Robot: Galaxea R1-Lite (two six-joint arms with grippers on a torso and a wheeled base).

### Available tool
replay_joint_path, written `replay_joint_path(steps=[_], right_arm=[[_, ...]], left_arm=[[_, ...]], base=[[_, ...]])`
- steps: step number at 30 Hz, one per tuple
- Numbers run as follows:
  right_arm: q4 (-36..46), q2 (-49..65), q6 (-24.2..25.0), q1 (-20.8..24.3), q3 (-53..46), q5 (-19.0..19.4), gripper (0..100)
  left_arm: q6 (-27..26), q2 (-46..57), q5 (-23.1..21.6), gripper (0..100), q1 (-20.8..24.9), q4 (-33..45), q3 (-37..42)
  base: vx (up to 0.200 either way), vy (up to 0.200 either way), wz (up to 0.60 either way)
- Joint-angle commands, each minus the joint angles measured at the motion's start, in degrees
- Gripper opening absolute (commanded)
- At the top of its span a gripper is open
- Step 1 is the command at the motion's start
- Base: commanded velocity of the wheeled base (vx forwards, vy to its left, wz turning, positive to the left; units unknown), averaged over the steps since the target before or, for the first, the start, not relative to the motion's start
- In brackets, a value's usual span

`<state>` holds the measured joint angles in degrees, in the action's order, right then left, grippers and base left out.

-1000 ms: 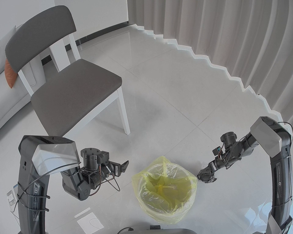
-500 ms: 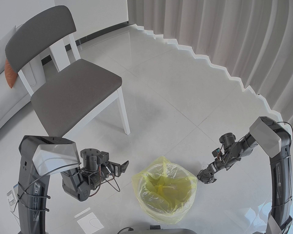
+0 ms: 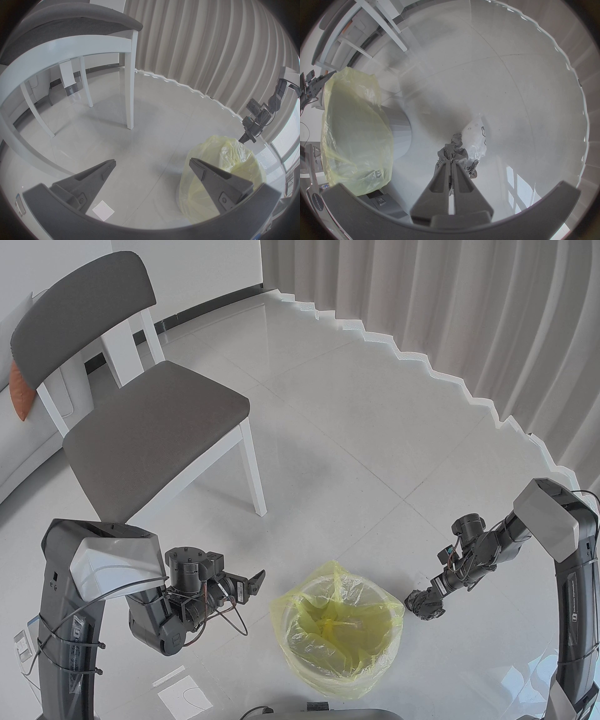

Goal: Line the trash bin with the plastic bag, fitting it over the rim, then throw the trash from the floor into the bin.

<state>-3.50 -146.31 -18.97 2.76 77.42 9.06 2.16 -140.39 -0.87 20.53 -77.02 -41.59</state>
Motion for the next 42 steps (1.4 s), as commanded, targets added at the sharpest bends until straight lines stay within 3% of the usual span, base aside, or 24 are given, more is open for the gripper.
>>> replay_joint_path(steps=[1,25,31,42], right_arm=[[-0.19,2.87,-0.1,-0.21,-2.19,-0.09,0],[-5.03,26.08,-3.0,0.58,-18.8,-0.18,0],[-5.03,33.72,-4.76,3.22,-20.73,-0.09,0],[-5.82,45.5,-4.5,12.01,-22.32,-0.18,0]], left_arm=[[0.04,-0.24,-0.01,100,0.04,-0.76,0.9],[-0.05,-1.03,0.43,100,1.71,-6.92,4.24],[-0.14,-0.85,0.43,100,1.62,-7.79,4.24],[-0.58,-1.47,0.51,100,0.74,-9.02,3.98]], base=[[0.0,0.0,0.0],[0.0,0.0,0.0],[0.0,0.0,0.0],[0.0,0.0,0.0]])
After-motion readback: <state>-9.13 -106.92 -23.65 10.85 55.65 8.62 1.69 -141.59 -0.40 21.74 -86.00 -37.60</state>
